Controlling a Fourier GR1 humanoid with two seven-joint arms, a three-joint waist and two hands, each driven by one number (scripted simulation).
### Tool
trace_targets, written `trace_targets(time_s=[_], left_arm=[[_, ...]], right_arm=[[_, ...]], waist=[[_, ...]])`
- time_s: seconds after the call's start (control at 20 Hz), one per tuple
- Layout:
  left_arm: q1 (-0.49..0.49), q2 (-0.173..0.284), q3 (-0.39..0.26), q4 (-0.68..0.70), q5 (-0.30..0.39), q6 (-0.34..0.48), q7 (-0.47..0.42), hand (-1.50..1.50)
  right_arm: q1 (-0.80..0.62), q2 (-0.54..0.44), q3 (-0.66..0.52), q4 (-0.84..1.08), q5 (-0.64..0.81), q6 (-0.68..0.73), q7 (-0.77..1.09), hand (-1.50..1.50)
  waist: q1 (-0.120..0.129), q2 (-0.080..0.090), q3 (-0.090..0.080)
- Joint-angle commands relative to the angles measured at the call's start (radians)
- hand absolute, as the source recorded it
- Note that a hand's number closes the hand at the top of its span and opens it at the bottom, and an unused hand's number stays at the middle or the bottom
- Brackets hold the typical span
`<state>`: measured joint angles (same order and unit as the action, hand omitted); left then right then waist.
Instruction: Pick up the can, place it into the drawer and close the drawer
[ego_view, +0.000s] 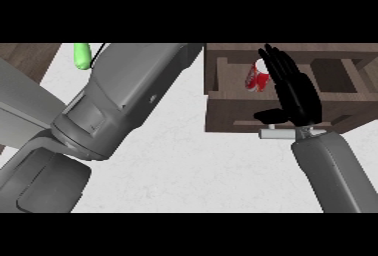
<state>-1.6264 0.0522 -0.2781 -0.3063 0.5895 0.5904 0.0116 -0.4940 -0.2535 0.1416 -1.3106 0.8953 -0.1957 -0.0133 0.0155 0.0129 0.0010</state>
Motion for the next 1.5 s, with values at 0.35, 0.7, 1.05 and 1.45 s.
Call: trace_targets(time_s=[0.35, 0.7, 1.05, 1.45], left_arm=[[0.085, 0.068, -0.004, -0.1, -0.035, -0.006, 0.061, -1.5], [0.134, 0.11, -0.032, -0.202, -0.061, -0.016, 0.134, -1.5], [0.21, 0.181, -0.03, -0.301, -0.065, -0.063, 0.16, -1.5], [0.284, 0.212, -0.059, -0.433, -0.083, -0.053, 0.208, -1.5]], right_arm=[[-0.274, 0.082, -0.08, 0.491, 0.154, -0.287, -0.002, -1.5], [-0.445, 0.061, -0.166, 0.727, 0.147, -0.41, -0.053, -1.5], [-0.595, 0.067, -0.192, 0.887, 0.179, -0.485, -0.043, -1.5], [-0.728, 0.046, -0.243, 0.956, 0.144, -0.451, -0.05, -1.5]], waist=[[0.037, -0.008, -0.001], [0.069, -0.004, 0.0], [0.084, 0.005, 0.0], [0.111, 0.004, 0.0]])
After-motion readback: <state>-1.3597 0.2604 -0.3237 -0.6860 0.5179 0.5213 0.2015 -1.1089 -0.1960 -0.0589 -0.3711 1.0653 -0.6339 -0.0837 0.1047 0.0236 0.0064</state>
